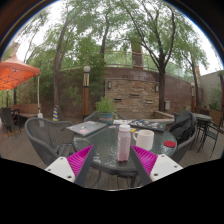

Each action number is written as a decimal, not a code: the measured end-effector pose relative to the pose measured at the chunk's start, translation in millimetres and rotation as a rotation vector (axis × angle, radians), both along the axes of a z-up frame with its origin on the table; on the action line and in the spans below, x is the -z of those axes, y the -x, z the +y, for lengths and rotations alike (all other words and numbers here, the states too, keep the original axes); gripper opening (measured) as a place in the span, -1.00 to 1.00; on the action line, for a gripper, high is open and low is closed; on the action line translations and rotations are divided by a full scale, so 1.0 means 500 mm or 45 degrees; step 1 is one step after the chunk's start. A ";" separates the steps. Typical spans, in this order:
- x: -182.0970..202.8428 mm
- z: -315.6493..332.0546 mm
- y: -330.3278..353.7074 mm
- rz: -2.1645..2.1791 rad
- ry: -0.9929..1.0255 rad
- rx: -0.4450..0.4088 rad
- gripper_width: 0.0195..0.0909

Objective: Pour water

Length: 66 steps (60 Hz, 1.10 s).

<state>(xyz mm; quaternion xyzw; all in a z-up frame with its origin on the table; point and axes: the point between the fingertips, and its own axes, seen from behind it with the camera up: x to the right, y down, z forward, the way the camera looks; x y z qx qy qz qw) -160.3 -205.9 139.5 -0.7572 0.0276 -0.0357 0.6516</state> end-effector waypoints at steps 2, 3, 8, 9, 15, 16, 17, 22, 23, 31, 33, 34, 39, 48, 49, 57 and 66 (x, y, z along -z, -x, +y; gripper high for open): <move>0.007 0.028 -0.022 -0.016 -0.009 0.014 0.72; 0.012 0.040 -0.032 -0.022 -0.009 0.022 0.72; 0.033 0.115 -0.073 -0.038 -0.018 0.035 0.72; 0.036 0.131 -0.079 -0.041 -0.020 0.037 0.73; 0.052 0.221 -0.116 -0.034 -0.039 0.073 0.73; 0.054 0.237 -0.119 -0.033 -0.046 0.072 0.73; 0.056 0.250 -0.123 -0.034 -0.049 0.074 0.73; 0.068 0.310 -0.138 -0.037 -0.066 0.081 0.65; 0.070 0.317 -0.137 -0.040 -0.068 0.081 0.45; 0.085 0.338 -0.173 -0.066 -0.133 0.178 -0.54; 0.083 0.338 -0.164 -0.077 -0.146 0.171 -0.69; 0.079 0.343 -0.161 -0.087 -0.144 0.166 -0.69; 0.083 0.350 -0.148 -0.119 -0.139 0.141 -0.76; 0.075 0.369 -0.117 -0.058 -0.104 0.046 -0.76; 0.070 0.375 -0.113 -0.028 -0.104 0.037 -0.76; -0.034 0.424 -0.117 0.460 -0.220 -0.008 -0.76; -0.082 0.466 -0.191 1.438 -0.342 -0.057 -0.76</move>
